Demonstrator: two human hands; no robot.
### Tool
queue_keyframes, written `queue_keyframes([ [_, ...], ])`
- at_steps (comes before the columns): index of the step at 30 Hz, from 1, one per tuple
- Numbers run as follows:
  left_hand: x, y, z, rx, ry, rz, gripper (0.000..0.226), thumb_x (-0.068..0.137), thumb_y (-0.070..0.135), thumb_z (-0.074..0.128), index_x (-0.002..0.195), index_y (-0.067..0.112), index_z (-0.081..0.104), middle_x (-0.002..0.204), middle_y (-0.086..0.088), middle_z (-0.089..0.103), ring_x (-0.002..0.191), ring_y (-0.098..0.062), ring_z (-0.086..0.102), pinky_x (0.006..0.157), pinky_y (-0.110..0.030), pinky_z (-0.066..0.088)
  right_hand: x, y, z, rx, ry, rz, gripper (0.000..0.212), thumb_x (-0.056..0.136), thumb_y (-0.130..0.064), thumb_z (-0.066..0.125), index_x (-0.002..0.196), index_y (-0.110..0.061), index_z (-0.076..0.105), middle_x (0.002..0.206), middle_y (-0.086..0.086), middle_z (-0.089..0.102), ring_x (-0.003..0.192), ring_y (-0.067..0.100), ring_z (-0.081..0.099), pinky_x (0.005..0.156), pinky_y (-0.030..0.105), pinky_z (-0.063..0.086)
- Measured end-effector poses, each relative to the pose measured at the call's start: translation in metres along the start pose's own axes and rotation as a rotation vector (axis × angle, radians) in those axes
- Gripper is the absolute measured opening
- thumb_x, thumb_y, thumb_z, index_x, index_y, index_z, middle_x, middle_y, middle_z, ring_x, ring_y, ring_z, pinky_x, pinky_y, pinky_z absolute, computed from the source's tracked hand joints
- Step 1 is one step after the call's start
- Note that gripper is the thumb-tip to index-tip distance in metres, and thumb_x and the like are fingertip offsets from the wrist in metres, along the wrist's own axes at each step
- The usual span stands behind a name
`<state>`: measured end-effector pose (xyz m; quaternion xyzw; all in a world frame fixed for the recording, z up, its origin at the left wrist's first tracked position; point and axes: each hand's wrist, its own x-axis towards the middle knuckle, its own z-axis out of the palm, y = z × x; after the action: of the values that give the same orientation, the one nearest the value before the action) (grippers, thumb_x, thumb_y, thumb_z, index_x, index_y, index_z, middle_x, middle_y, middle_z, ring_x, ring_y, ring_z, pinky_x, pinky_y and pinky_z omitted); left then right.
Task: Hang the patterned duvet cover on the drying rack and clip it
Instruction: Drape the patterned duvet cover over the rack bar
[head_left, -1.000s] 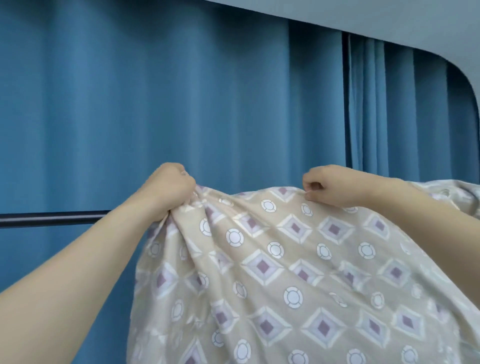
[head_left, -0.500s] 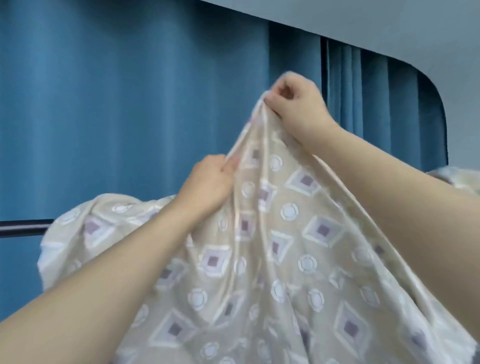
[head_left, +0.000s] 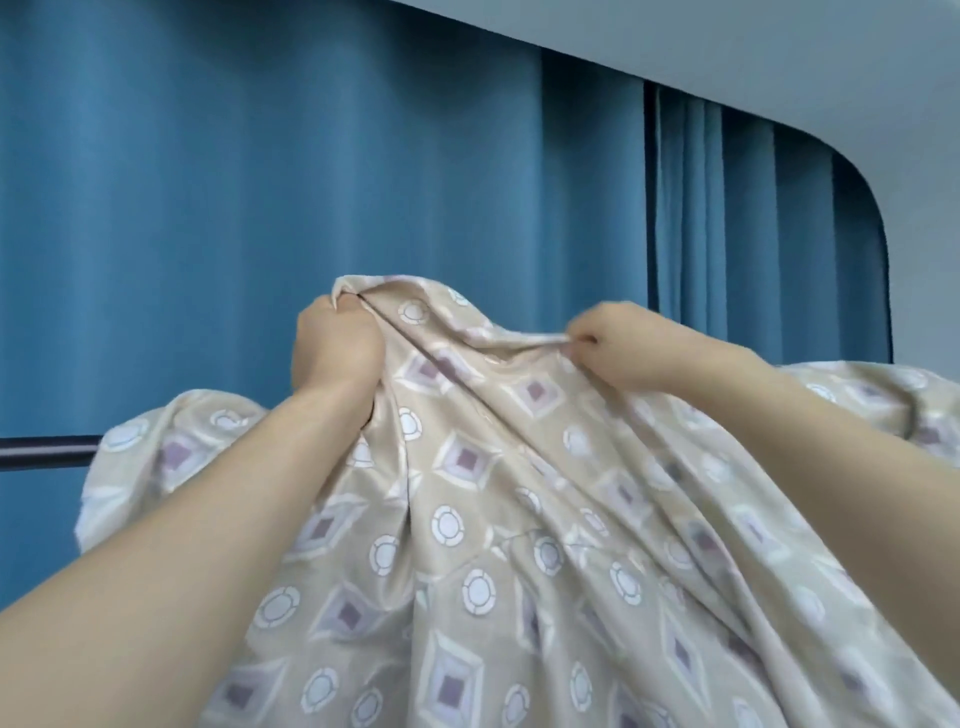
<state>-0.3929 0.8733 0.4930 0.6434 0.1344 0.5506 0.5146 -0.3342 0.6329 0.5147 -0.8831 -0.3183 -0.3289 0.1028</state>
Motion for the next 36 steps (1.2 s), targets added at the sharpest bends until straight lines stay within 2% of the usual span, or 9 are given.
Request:
queue_keyframes([
  [8, 0.004, 0.007, -0.01, -0.505, 0.064, -0.271, 0.021, 0.096, 0.027, 0.044, 0.094, 0.017, 0.062, 0.093, -0.001, 0.067, 0.081, -0.023, 0.064, 0.069, -0.03, 0.053, 0.068, -0.101, -0.028, 1.173, 0.534, -0.046, 0.027, 0.096, -0.014, 0.047, 0.069, -0.015, 0.051, 0.065, 0.0, 0.048, 0.061, 0.011, 0.043, 0.057, 0.027, 0.034],
  [10, 0.011, 0.003, -0.018, -0.632, 0.125, -0.353, 0.016, 0.097, 0.021, 0.047, 0.085, 0.023, 0.057, 0.088, 0.004, 0.061, 0.086, -0.017, 0.062, 0.063, -0.024, 0.05, 0.064, -0.106, -0.006, 1.053, 0.404, -0.159, 0.034, 0.098, -0.017, 0.051, 0.064, -0.016, 0.05, 0.062, -0.001, 0.046, 0.055, 0.005, 0.04, 0.055, 0.026, 0.033],
  [13, 0.008, -0.006, -0.026, 0.238, -0.022, -0.154, 0.02, 0.084, 0.01, 0.06, 0.099, 0.024, 0.059, 0.108, 0.005, 0.059, 0.106, -0.016, 0.058, 0.076, -0.024, 0.048, 0.045, -0.077, 0.037, 0.411, 0.016, -0.261, 0.039, 0.098, -0.039, 0.051, 0.065, -0.019, 0.049, 0.064, -0.006, 0.048, 0.058, 0.006, 0.046, 0.057, 0.025, 0.035],
  [15, 0.015, -0.003, -0.027, -0.33, -0.076, -0.201, 0.032, 0.058, 0.007, 0.071, 0.079, 0.025, 0.054, 0.084, 0.007, 0.059, 0.075, -0.015, 0.059, 0.055, -0.032, 0.045, 0.027, -0.048, 0.059, 0.33, -0.198, -0.198, 0.045, 0.095, -0.054, 0.047, 0.069, -0.017, 0.053, 0.068, -0.005, 0.053, 0.066, 0.013, 0.05, 0.065, 0.029, 0.04],
  [19, -0.015, 0.011, -0.029, 0.241, -0.514, 0.434, 0.032, 0.078, 0.056, 0.046, 0.073, 0.025, 0.051, 0.072, 0.013, 0.056, 0.071, -0.01, 0.053, 0.072, -0.036, 0.041, 0.01, -0.012, 0.071, 0.457, -0.097, -0.069, 0.052, 0.095, -0.053, 0.049, 0.056, -0.018, 0.046, 0.051, -0.01, 0.041, 0.051, 0.008, 0.041, 0.056, 0.026, 0.035],
  [22, -0.032, 0.016, -0.03, 0.795, -0.882, 0.497, 0.059, 0.058, 0.09, 0.046, 0.089, 0.041, 0.06, 0.085, 0.022, 0.065, 0.083, -0.001, 0.059, 0.079, -0.032, 0.044, 0.006, 0.0, 0.061, 0.432, -0.104, -0.048, 0.046, 0.095, -0.051, 0.05, 0.073, -0.013, 0.063, 0.066, -0.003, 0.06, 0.064, 0.014, 0.056, 0.064, 0.028, 0.045],
  [26, -0.027, 0.014, -0.025, 0.613, -1.046, 0.364, 0.032, 0.081, 0.045, 0.074, 0.077, 0.018, 0.058, 0.061, 0.012, 0.054, 0.056, -0.007, 0.048, 0.06, -0.027, 0.036, -0.006, 0.007, 0.037, 0.419, -0.275, 0.078, 0.047, 0.086, -0.066, 0.051, 0.096, -0.022, 0.066, 0.088, 0.0, 0.066, 0.075, 0.019, 0.062, 0.06, 0.029, 0.049],
  [30, -0.01, 0.005, -0.024, 0.065, -0.602, 0.194, 0.024, 0.092, 0.027, 0.065, 0.073, 0.02, 0.053, 0.065, 0.002, 0.054, 0.059, -0.013, 0.049, 0.06, -0.028, 0.038, -0.012, -0.002, 0.019, 0.223, -0.605, 0.093, 0.049, 0.075, -0.07, 0.055, 0.1, -0.029, 0.066, 0.101, -0.002, 0.07, 0.088, 0.019, 0.065, 0.078, 0.036, 0.052],
  [36, 0.005, 0.002, -0.041, -0.251, 0.208, 0.102, 0.012, 0.101, 0.025, 0.044, 0.091, 0.019, 0.04, 0.08, 0.009, 0.045, 0.073, -0.012, 0.046, 0.061, -0.02, 0.038, 0.017, -0.037, 0.009, -0.192, -0.33, -0.032, 0.026, 0.096, -0.02, 0.046, 0.072, -0.02, 0.055, 0.082, 0.002, 0.06, 0.078, 0.025, 0.058, 0.068, 0.034, 0.048],
])
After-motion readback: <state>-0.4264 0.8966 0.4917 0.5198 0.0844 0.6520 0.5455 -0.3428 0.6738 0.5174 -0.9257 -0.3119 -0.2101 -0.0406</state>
